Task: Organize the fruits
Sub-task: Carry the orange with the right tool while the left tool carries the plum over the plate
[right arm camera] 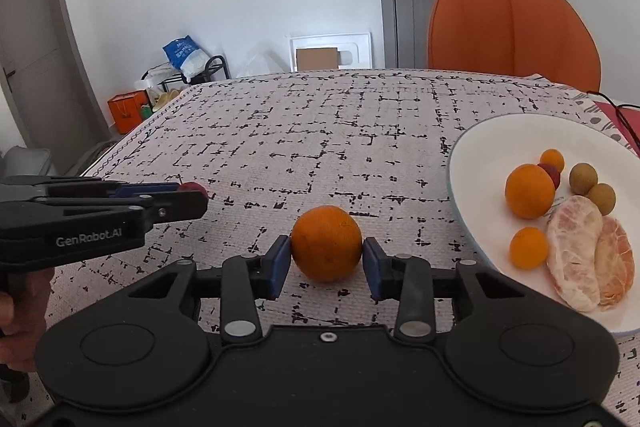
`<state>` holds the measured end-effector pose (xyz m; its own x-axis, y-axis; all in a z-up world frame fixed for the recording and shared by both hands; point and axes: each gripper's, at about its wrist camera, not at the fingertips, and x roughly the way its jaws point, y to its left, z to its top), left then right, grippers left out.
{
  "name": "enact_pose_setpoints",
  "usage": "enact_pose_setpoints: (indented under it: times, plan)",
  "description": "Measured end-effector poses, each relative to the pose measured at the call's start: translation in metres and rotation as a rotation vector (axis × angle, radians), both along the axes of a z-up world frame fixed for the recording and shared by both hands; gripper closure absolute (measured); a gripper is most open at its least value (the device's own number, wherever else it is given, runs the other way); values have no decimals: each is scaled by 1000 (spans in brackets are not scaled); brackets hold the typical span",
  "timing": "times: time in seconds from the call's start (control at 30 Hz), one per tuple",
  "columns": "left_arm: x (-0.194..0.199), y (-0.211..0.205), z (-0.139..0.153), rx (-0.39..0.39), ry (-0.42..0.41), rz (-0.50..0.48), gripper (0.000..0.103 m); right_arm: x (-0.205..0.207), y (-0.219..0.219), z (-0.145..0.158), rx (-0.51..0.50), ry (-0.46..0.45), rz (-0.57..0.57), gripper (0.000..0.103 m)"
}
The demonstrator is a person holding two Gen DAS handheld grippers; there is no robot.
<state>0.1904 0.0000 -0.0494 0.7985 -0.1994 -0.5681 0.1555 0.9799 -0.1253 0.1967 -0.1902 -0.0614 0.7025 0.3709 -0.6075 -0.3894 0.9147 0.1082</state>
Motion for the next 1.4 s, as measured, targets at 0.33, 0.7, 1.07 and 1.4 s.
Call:
enact_pose_setpoints:
  times: [0.33, 0.7, 1.07, 1.4]
  plan:
    - [-8, -13, 15, 3, -42, -29, 82, -11, -14, 15, 34, -39, -22, 67]
    - [-7, -48, 30, 10, -80, -99, 82, -20, -46, 33, 50, -93, -80, 67]
    - [5, -85, 39, 27, -99, -176, 82, -23, -88, 37, 59, -119, -166, 67]
    - [18, -120, 39, 40, -102, -237, 82, -20, -126, 35, 61, -129, -246, 67]
